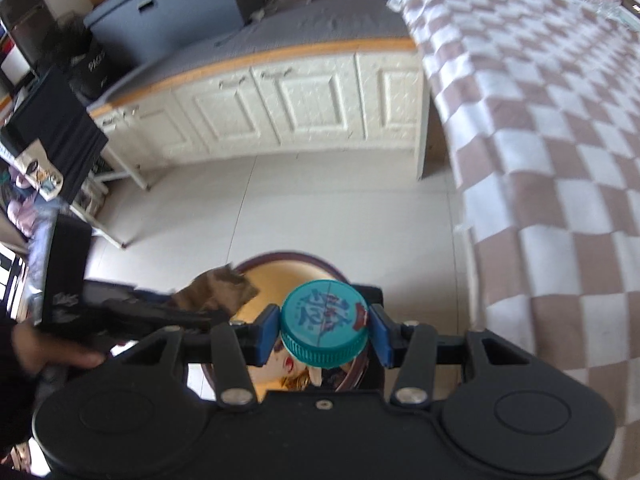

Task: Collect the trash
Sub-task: 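Lift and carry the cardboard and teal lid in both tools over the wastebasket, then open the left tool then the right tool to drop both items in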

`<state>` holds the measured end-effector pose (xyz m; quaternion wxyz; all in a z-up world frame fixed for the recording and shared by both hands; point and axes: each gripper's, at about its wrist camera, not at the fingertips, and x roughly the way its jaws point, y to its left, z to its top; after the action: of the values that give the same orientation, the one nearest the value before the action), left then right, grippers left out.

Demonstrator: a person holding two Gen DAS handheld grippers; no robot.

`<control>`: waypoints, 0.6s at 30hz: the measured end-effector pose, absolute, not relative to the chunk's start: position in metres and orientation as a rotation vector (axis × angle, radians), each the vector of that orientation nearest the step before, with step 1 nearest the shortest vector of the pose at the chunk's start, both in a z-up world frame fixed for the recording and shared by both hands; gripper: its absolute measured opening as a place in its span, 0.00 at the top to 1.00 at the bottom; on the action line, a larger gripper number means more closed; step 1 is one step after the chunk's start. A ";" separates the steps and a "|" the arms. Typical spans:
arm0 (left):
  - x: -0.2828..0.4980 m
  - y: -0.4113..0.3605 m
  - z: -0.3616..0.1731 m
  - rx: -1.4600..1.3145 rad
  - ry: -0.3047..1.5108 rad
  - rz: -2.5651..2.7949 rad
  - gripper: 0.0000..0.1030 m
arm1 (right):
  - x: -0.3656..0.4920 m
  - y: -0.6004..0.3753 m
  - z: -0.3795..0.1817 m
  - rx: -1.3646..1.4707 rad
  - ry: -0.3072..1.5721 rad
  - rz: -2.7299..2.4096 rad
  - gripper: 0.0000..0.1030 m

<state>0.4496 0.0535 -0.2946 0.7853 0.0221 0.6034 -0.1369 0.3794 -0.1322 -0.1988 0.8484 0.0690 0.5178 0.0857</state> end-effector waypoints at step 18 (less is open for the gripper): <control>0.480 0.063 -0.384 0.021 1.382 -0.224 0.22 | 0.406 -0.117 -0.271 0.224 1.215 0.189 0.52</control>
<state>0.4802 0.0635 -0.3837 0.7647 0.0098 0.6360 -0.1032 0.4058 -0.1166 -0.2710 0.8109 0.1050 0.5689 0.0885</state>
